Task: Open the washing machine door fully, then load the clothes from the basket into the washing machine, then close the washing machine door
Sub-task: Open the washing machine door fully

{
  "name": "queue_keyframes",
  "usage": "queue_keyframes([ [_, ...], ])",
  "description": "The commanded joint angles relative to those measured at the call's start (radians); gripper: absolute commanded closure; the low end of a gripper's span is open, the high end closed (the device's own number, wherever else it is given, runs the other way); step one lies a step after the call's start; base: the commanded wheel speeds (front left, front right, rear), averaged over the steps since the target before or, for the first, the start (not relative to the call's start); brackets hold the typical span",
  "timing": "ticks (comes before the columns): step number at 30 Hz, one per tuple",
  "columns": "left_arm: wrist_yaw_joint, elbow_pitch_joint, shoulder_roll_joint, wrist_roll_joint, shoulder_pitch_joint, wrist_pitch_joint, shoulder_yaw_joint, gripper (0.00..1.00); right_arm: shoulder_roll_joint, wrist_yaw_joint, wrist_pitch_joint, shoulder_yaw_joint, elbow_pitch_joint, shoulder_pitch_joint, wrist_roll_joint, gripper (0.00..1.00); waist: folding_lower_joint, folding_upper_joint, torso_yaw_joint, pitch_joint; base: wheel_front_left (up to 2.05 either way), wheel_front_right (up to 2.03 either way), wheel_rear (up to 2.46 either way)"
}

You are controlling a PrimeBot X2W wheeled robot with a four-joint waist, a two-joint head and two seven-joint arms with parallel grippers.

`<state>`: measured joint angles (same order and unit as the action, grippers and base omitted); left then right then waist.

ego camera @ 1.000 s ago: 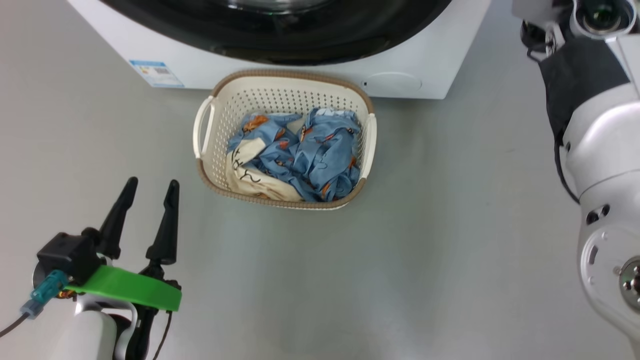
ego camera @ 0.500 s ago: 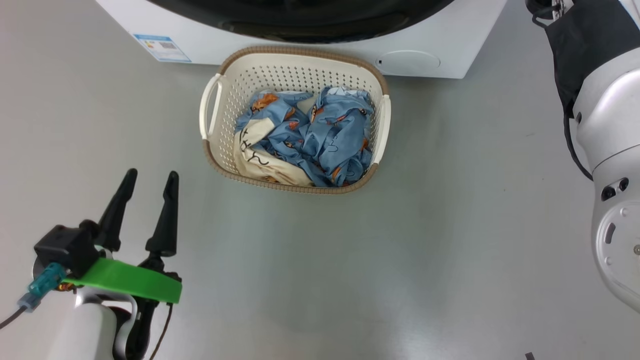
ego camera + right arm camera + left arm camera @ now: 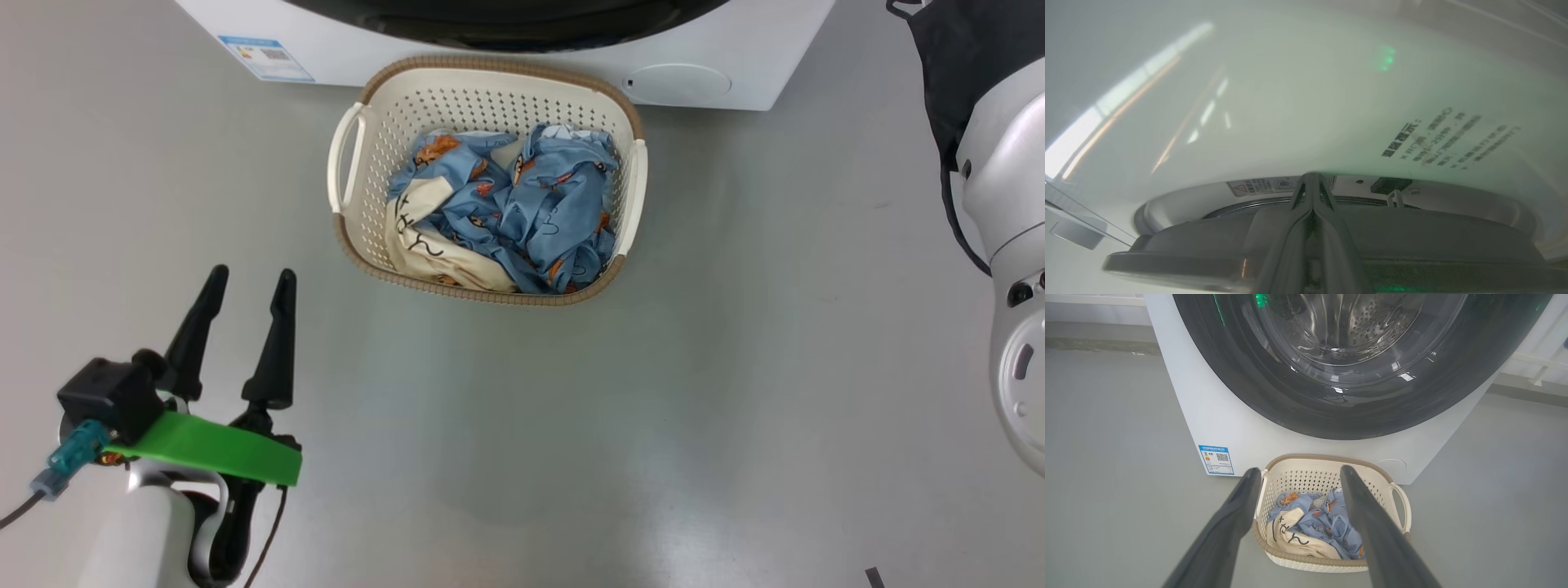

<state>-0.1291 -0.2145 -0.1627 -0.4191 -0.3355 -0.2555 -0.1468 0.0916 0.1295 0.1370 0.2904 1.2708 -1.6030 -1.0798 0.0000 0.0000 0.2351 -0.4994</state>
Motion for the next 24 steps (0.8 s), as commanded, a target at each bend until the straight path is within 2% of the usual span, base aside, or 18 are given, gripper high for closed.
queue_keyframes([
  [1, -0.002, 0.016, -0.028, -0.014, -0.021, -0.006, 0.034, 0.00, -0.028, 0.001, 0.011, -0.002, -0.013, -0.051, 0.014, 1.00, 0.0000, 0.0000, 0.002, -0.004, 0.00, 0.00, 0.00],
  [10, -0.002, 0.016, -0.025, -0.016, -0.031, -0.006, 0.033, 0.00, -0.027, 0.001, 0.074, -0.005, 0.012, -0.053, 0.031, 1.00, 0.0000, 0.0000, 0.010, -0.010, 0.00, 0.00, 0.00],
  [24, -0.002, 0.024, -0.025, -0.011, -0.034, -0.006, 0.038, 0.00, -0.005, 0.001, 0.262, -0.016, 0.018, -0.047, 0.038, 1.00, 0.0000, 0.0000, 0.014, -0.005, 0.00, 0.00, 0.00],
])
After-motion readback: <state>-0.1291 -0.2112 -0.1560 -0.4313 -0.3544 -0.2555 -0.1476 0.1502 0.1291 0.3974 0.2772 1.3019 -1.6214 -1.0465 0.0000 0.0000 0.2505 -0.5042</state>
